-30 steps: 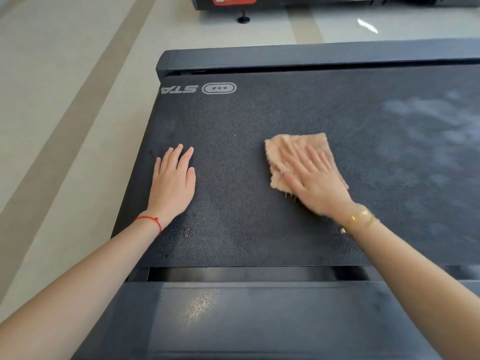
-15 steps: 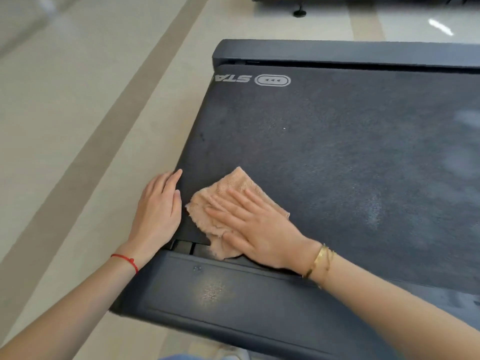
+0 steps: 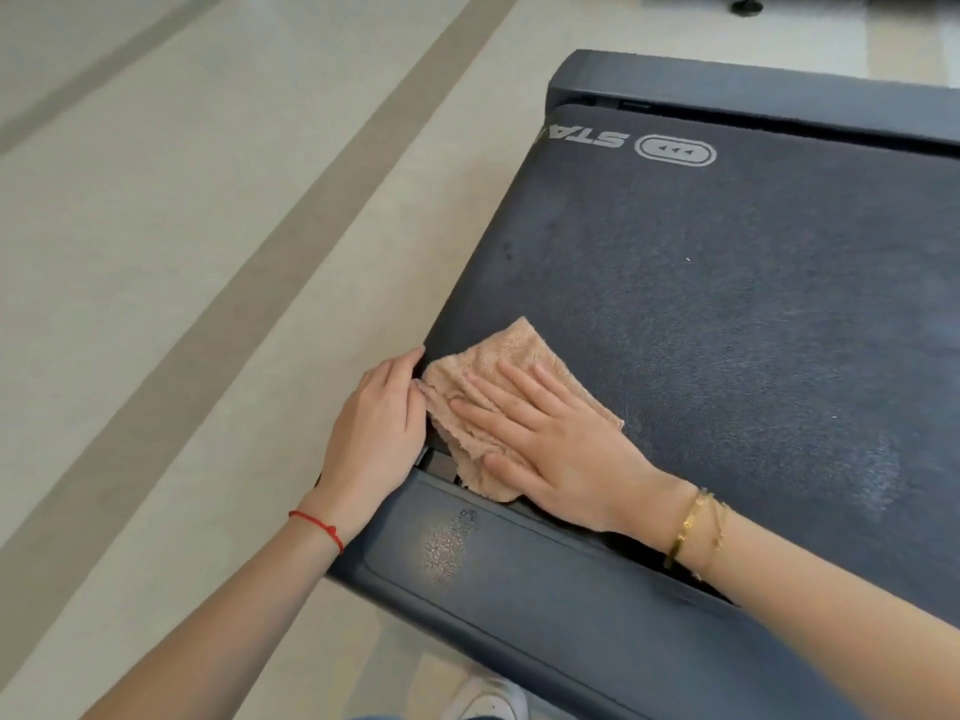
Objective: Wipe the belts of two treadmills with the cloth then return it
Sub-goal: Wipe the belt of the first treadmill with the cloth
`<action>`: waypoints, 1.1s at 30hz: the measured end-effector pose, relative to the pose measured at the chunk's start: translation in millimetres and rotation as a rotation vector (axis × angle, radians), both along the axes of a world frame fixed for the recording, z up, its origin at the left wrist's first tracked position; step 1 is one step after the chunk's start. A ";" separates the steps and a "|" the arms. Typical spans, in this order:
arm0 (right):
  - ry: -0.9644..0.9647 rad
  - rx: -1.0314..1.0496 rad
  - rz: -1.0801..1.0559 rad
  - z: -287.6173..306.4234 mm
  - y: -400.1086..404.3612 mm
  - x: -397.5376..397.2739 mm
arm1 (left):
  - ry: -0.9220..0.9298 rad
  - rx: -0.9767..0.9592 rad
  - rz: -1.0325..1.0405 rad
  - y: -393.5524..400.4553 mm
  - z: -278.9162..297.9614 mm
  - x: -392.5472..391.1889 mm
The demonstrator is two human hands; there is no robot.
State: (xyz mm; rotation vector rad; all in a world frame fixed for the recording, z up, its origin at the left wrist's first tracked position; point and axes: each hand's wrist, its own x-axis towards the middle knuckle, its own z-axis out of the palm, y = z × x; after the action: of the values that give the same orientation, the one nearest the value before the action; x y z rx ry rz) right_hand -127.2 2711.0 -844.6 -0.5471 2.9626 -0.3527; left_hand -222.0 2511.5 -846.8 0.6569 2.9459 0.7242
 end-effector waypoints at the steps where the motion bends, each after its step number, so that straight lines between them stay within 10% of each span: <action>1: 0.005 0.001 -0.005 0.7 5.0 -4.9 | 0.000 0.001 -0.001 0.1 0.5 1.3; 13: -0.046 0.062 -0.430 7.9 51.5 -200.3 | -0.006 -0.004 0.037 6.5 3.6 2.8; 21: 0.027 0.001 -0.076 -0.8 32.7 -116.9 | 0.011 0.006 0.033 5.5 1.3 0.7; 27: -0.043 0.071 -0.412 8.1 70.9 -150.3 | 0.026 0.014 0.012 4.8 1.7 1.4; 33: 0.005 -0.006 -0.280 5.9 34.5 -68.1 | 0.021 0.016 0.005 5.7 2.2 1.1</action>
State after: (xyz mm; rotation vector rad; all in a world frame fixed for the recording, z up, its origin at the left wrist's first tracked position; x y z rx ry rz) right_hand -195.3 2745.5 -838.7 -0.1320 3.0459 -0.3839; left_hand -220.9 2517.2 -844.6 0.6631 2.9645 0.7473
